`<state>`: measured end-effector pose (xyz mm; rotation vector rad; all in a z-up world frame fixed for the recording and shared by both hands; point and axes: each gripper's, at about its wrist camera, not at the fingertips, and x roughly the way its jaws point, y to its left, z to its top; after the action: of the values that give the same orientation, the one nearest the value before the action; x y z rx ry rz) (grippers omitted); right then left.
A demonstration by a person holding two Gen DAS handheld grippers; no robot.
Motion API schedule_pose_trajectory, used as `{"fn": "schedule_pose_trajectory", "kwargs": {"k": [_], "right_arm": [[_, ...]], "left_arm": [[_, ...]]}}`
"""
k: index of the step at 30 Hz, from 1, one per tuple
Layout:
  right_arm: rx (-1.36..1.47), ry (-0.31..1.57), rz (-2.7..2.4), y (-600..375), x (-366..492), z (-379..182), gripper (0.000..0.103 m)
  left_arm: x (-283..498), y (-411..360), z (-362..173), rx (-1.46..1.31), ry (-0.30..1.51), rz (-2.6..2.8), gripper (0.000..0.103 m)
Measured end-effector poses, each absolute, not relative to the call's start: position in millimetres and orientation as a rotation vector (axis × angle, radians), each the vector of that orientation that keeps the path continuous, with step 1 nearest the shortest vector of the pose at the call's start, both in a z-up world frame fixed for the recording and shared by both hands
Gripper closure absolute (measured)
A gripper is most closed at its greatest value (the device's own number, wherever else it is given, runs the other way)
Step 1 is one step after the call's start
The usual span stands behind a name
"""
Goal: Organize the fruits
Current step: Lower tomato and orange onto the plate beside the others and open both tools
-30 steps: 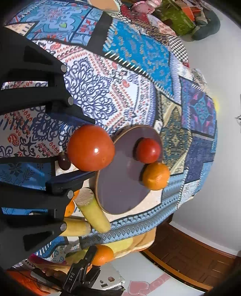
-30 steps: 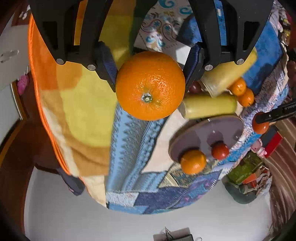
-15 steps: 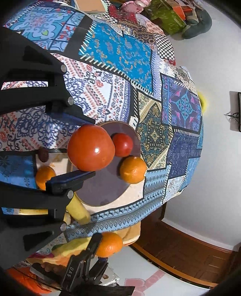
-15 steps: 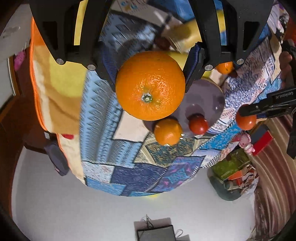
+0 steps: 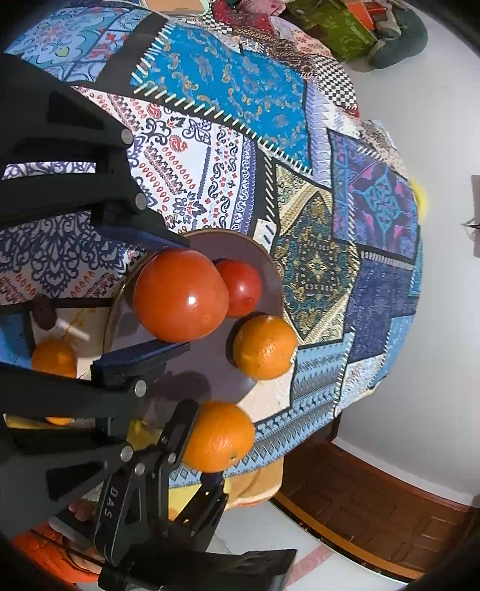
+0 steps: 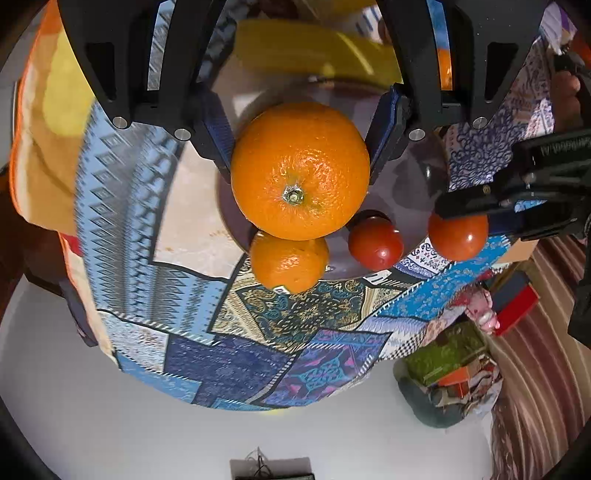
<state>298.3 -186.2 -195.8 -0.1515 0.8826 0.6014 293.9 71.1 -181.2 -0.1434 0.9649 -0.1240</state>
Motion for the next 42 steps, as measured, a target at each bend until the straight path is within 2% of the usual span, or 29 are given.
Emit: {"fn": "schedule_pose_trajectory", "kwargs": {"k": [28,42], "right_arm": [[-0.252,1.021,0.661,-141.3,322.0,-223.5,0.039],[-0.206,0.888,0.603,-177.2,294.3,-173.8,0.036]], "left_arm": [[317.3,84.5,-203.8,-0.165,1.002,-0.111,0.056],[277.0,78.8,-159.6,-0.140,0.916,-0.116,0.053]]}}
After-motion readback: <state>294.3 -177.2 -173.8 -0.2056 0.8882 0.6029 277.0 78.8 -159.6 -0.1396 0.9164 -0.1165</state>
